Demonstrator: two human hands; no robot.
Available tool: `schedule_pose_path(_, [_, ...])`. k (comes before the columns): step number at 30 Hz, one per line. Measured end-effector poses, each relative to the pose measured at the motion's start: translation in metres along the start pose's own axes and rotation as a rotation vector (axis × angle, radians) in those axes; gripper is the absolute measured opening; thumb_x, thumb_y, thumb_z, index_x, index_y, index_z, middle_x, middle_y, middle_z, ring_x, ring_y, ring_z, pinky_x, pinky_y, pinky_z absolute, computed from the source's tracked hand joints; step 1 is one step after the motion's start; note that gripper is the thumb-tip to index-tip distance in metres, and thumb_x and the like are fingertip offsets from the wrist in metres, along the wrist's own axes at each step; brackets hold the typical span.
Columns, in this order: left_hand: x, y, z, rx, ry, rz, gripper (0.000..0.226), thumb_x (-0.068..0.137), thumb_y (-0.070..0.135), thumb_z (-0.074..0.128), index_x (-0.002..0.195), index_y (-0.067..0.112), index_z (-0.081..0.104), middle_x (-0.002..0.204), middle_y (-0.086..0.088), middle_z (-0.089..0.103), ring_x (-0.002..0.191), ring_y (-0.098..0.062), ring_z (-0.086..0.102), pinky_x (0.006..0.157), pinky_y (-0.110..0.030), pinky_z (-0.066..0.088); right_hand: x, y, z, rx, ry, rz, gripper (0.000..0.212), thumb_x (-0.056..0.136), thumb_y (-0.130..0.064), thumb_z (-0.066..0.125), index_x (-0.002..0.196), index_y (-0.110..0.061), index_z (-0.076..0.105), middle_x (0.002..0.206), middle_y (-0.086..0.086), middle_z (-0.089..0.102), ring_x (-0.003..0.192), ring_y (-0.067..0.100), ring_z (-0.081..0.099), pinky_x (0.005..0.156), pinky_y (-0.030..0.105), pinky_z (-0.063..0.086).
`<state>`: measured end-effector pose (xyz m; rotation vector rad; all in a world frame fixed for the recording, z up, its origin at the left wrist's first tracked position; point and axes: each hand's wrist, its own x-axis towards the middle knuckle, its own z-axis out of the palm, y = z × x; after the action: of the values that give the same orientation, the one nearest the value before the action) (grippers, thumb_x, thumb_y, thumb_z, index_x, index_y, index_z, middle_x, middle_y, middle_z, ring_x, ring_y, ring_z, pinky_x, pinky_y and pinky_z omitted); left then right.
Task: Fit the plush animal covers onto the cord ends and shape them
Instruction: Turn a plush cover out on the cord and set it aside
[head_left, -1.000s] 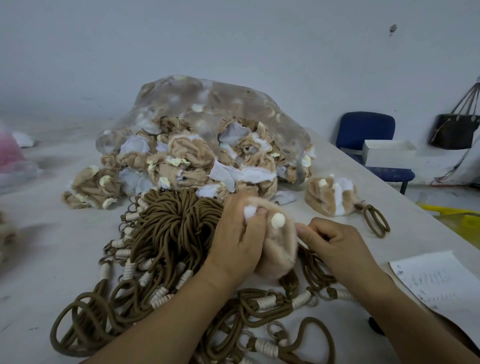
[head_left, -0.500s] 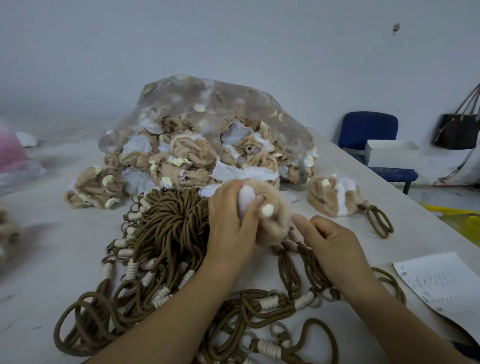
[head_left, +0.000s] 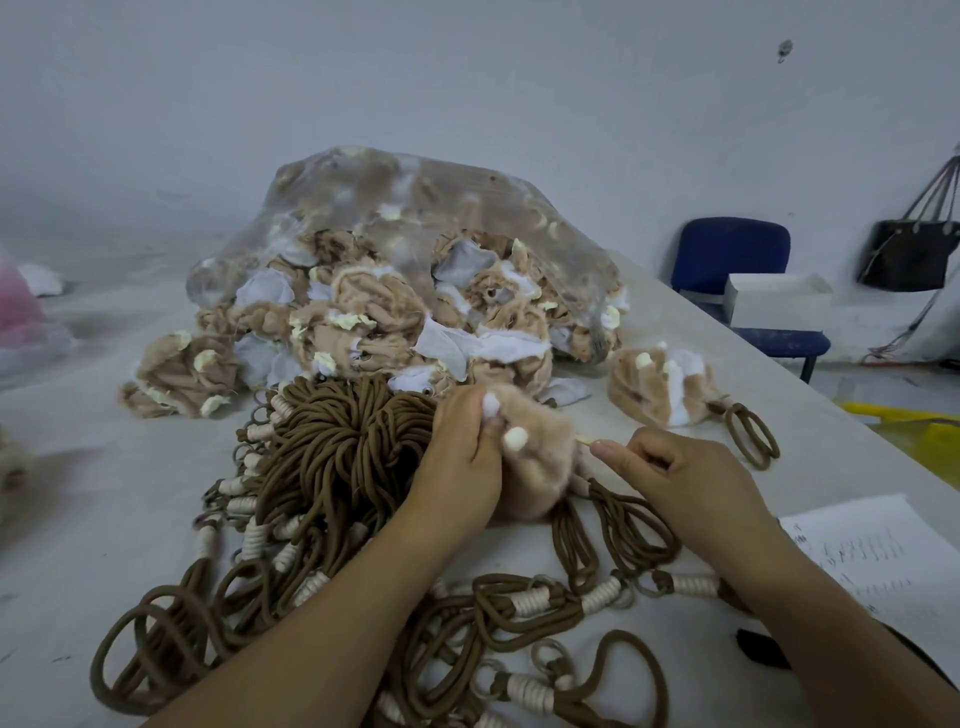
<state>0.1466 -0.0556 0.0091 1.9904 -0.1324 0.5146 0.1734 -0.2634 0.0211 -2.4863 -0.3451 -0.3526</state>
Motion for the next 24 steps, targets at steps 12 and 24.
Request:
schedule_pose_path(12, [-0.004, 0.005, 0.000, 0.093, 0.015, 0.122, 0.038, 0.096, 0.006, 0.036, 0.128, 0.015, 0.055, 0.128, 0.009, 0.049, 0.126, -0.009, 0.042, 0.110, -0.035, 0.032, -0.004, -0.001, 0.016, 0.081, 0.016, -0.016, 0.059, 0.069, -0.083, 0.035, 0.060, -0.026, 0.048, 0.050, -0.009, 0.049, 0.053, 0.010, 0.049, 0.051, 0.032, 0.037])
schedule_pose_path(24, [-0.007, 0.005, 0.009, 0.103, 0.010, 0.201, 0.041, 0.097, 0.019, 0.036, 0.130, 0.025, 0.059, 0.159, 0.002, 0.021, 0.145, -0.005, 0.017, 0.119, -0.027, 0.018, -0.004, -0.002, 0.020, 0.126, 0.040, 0.044, 0.052, 0.069, -0.083, 0.034, 0.058, -0.033, 0.047, 0.050, -0.008, 0.048, 0.049, 0.010, 0.045, 0.055, 0.037, 0.042])
